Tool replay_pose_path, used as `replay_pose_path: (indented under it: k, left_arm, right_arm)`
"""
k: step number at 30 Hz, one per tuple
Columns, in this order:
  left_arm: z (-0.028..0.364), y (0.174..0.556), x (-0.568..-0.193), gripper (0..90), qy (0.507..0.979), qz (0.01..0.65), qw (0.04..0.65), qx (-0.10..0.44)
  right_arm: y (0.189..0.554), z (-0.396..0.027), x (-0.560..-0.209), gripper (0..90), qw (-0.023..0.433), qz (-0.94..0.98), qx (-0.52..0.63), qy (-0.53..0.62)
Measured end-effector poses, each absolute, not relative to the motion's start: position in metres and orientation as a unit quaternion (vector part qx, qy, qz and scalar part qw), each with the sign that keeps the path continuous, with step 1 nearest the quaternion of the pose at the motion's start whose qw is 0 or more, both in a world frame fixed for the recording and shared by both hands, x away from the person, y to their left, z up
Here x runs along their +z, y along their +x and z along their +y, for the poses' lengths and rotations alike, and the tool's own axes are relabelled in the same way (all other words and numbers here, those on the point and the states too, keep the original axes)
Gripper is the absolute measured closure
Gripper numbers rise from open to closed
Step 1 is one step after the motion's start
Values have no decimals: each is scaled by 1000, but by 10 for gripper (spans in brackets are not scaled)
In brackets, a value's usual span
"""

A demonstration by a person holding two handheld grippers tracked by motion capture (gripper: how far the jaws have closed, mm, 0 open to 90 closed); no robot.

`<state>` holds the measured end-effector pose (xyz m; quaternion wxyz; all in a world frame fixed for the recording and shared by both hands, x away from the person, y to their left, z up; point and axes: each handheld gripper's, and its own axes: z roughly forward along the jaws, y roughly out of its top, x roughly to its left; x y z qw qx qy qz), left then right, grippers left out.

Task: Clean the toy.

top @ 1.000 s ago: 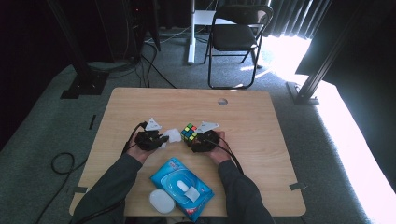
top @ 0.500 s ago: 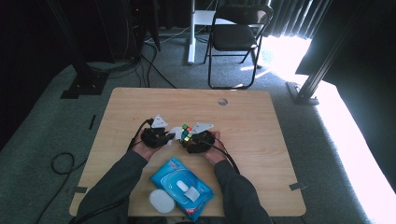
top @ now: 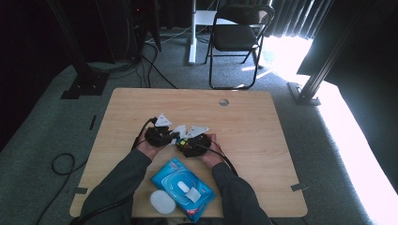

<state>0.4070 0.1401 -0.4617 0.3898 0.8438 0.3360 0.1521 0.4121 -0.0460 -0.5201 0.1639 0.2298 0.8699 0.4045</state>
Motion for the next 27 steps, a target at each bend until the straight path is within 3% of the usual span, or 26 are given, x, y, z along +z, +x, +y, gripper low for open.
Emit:
replay_pose_path:
  k: [27]
  left_arm:
    - [134, 409, -460, 841, 840, 336, 398, 151]
  right_arm:
    - [405, -46, -518, 341, 157, 869, 417, 214]
